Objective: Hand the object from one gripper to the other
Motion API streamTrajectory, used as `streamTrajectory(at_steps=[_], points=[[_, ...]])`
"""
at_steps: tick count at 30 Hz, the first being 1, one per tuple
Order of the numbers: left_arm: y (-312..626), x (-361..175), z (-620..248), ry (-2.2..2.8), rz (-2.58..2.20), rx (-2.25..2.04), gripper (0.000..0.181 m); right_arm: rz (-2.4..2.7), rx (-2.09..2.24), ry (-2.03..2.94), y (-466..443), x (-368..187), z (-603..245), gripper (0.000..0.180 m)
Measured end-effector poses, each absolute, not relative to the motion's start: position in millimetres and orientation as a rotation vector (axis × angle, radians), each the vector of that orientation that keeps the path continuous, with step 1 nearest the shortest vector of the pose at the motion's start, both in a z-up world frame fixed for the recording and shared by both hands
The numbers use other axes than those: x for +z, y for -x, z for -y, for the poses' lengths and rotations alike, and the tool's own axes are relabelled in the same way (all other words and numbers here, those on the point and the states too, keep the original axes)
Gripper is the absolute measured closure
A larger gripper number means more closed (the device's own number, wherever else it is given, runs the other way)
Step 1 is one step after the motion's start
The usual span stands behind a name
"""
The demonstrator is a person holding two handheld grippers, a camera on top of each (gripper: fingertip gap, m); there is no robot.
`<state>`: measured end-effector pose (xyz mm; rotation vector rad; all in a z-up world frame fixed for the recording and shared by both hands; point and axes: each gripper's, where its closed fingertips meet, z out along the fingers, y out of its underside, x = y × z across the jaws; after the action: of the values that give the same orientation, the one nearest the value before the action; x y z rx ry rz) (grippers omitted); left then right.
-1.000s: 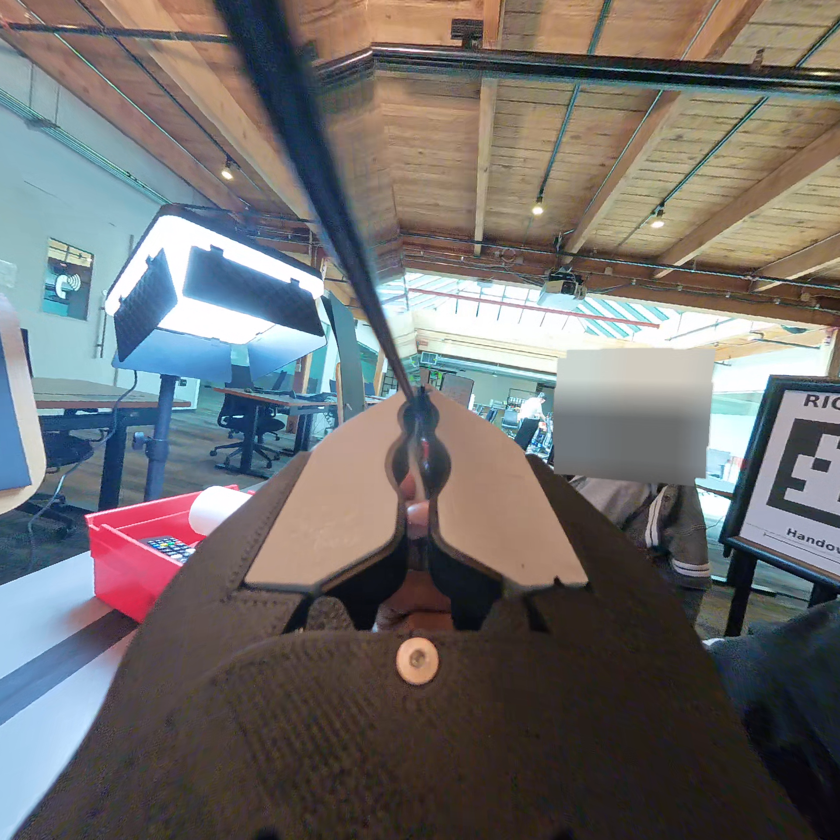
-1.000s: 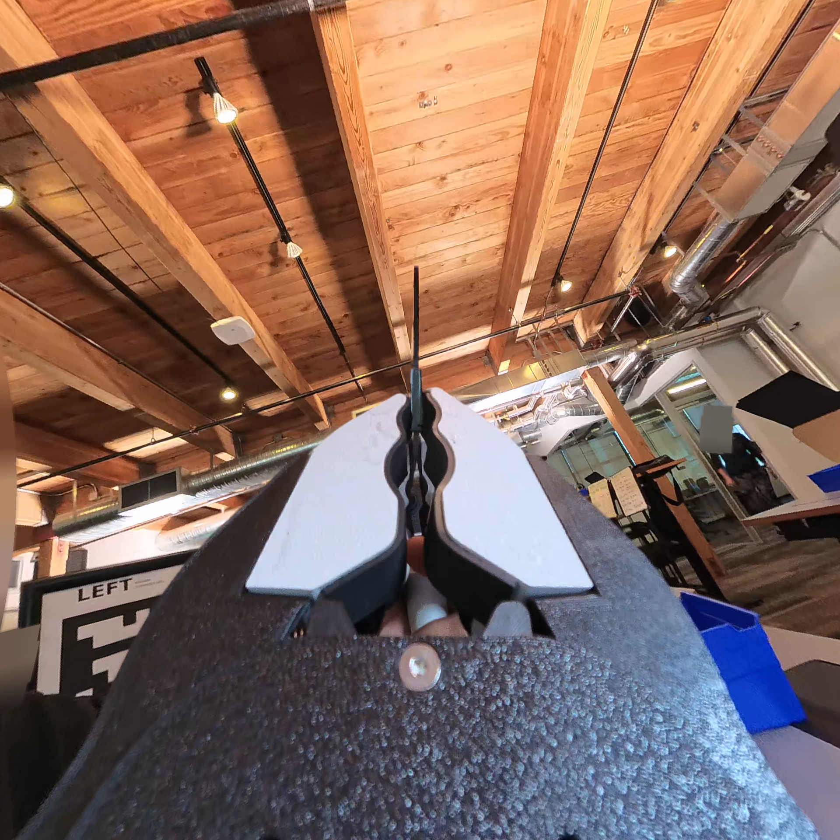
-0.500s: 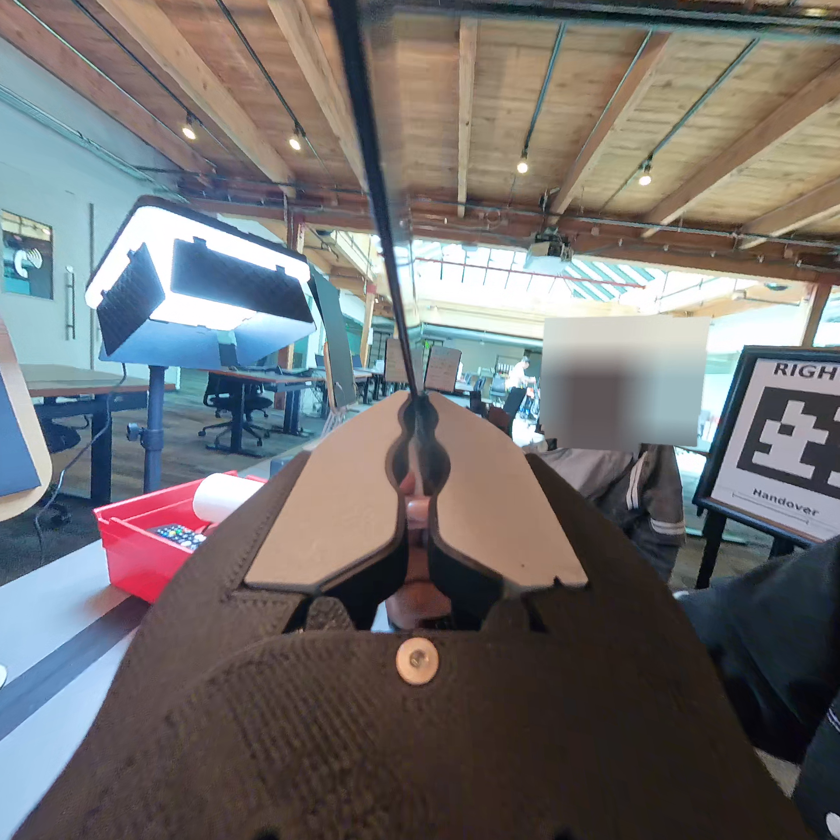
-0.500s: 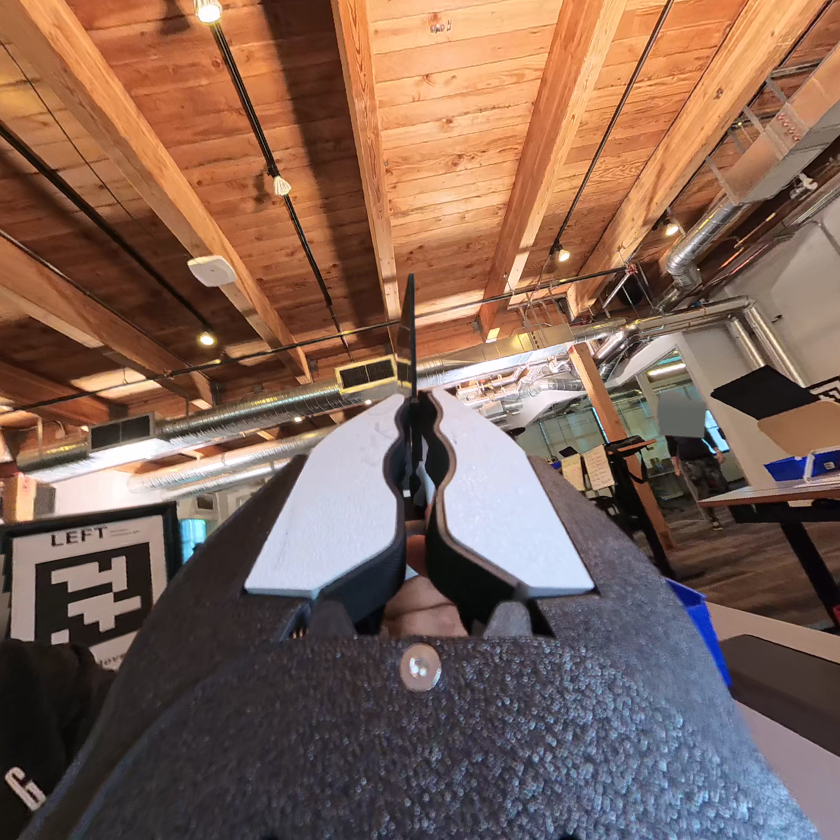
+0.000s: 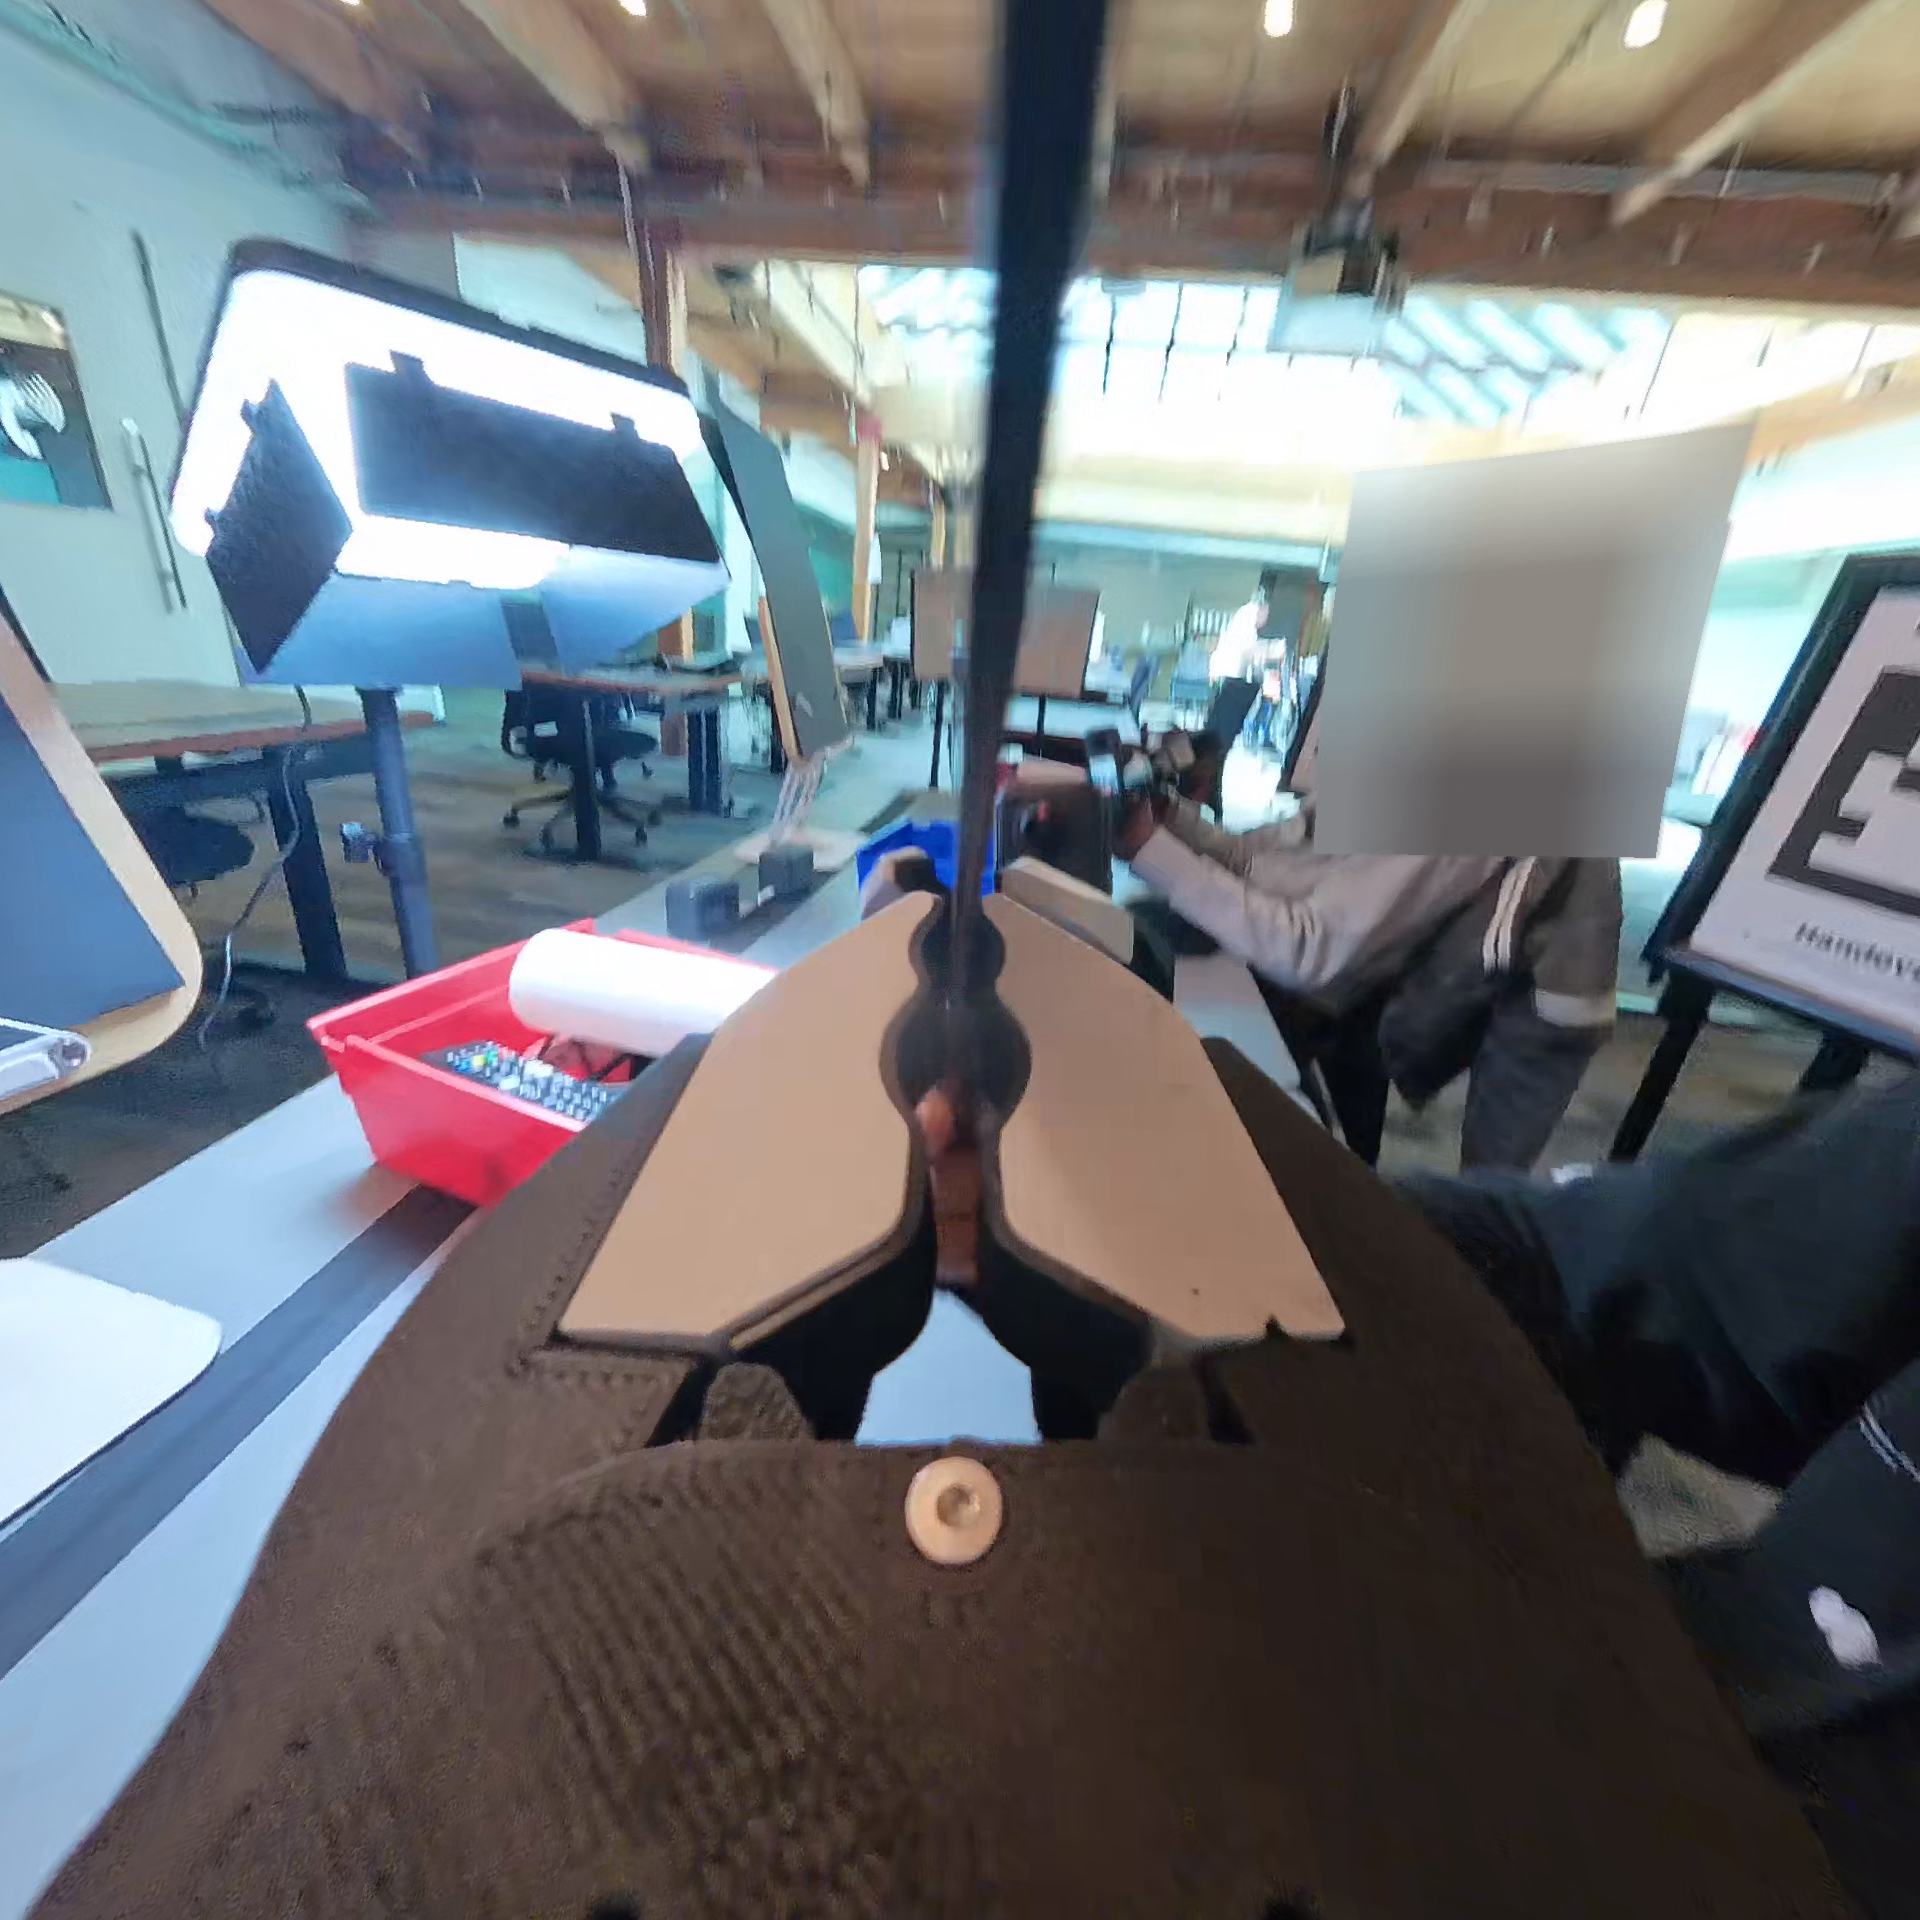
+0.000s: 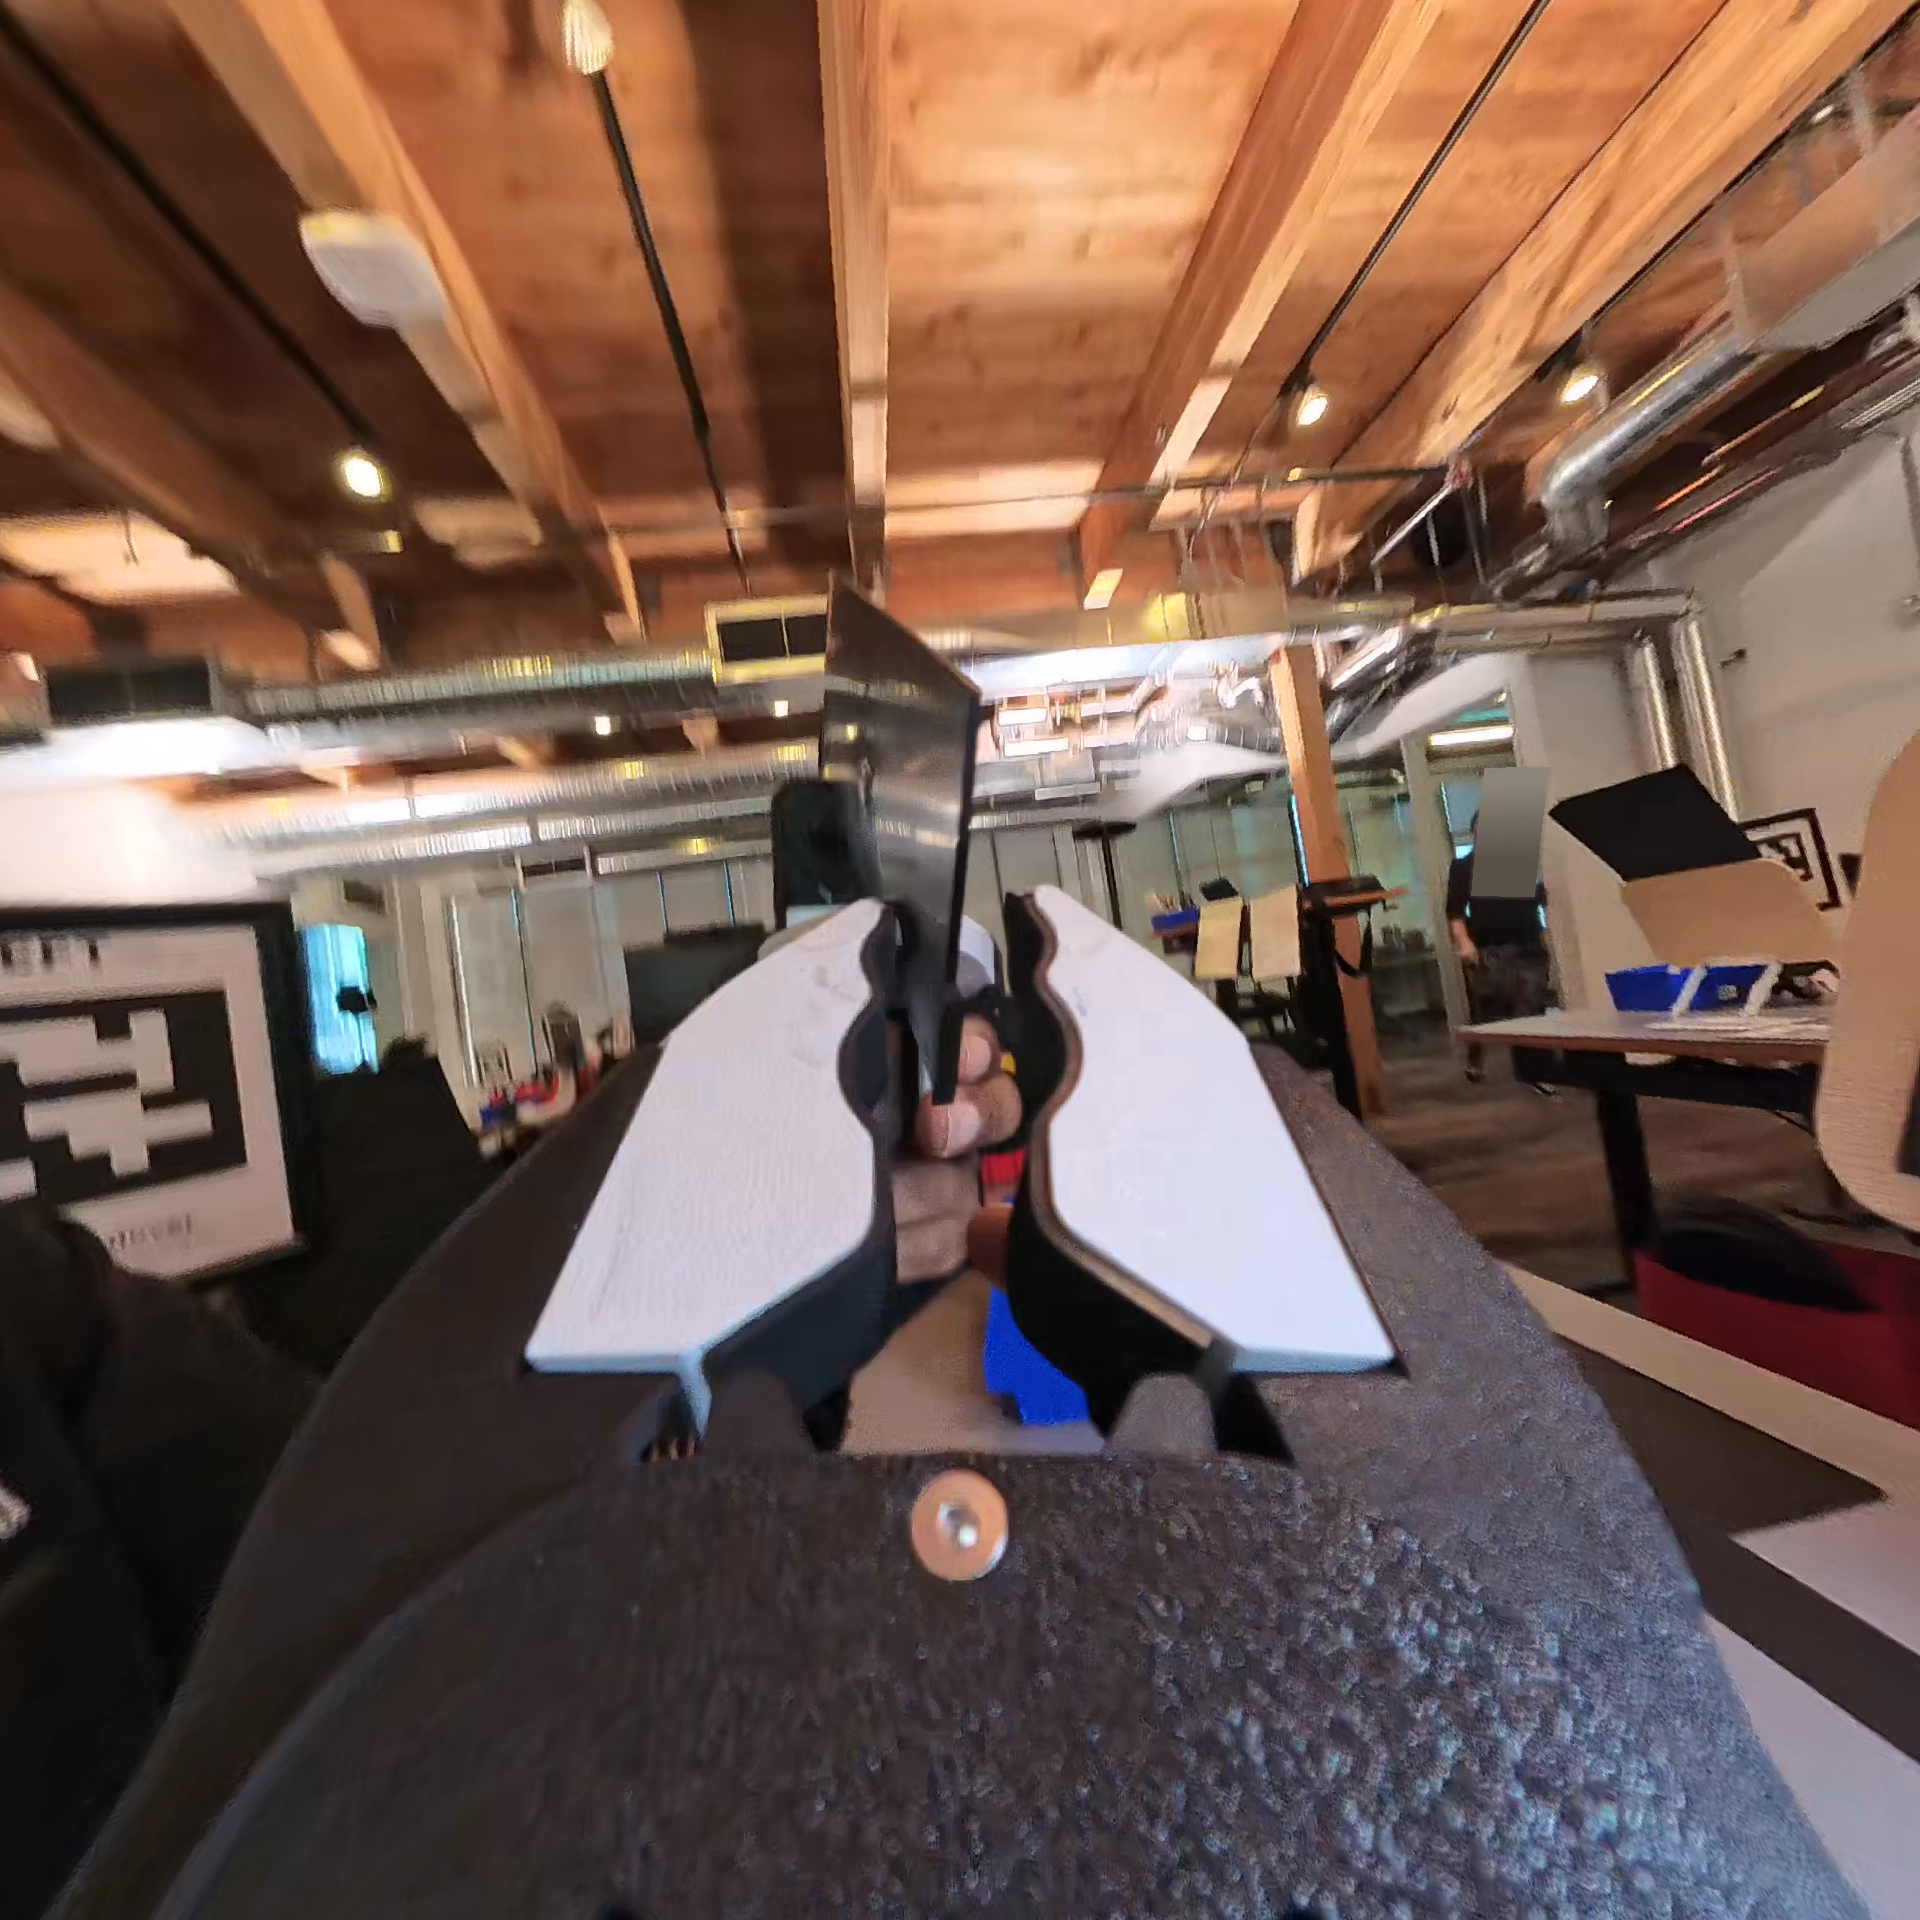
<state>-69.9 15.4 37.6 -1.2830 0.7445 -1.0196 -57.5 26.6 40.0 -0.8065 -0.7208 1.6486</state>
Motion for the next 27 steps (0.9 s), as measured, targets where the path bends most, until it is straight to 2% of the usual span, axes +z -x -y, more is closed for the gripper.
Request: streamTrajectory(at_steps=[1,3,7,12,16,19,24,27], points=[[69,34,-14,1.314,-0.774,-1.012,0.179,0.775,1.623,0.811,58,39,-24,0.161],[67,31,-10,1.34,-0.811,-1.021,0.179,0.811,1.612,0.796,57,38,-20,0.175],[67,33,-12,1.311,-0.787,-1.041,0.178,0.726,1.735,0.751,55,40,-19,0.177],[57,38,-12,1.199,-0.724,-1.096,0.164,0.5,1.925,0.642,37,51,-25,0.178],[43,33,-14,1.181,-0.686,-1.132,0.165,0.447,1.936,0.611,31,53,-29,0.177],[39,31,-19,1.172,-0.651,-1.093,0.178,0.431,1.936,0.604,32,52,-29,0.177],[49,25,-19,1.299,-0.748,-1.079,0.178,0.588,1.807,0.693,41,45,-28,0.177],[57,16,-12,1.402,-0.863,-1.043,0.179,0.775,1.646,0.77,46,39,-28,0.164]])
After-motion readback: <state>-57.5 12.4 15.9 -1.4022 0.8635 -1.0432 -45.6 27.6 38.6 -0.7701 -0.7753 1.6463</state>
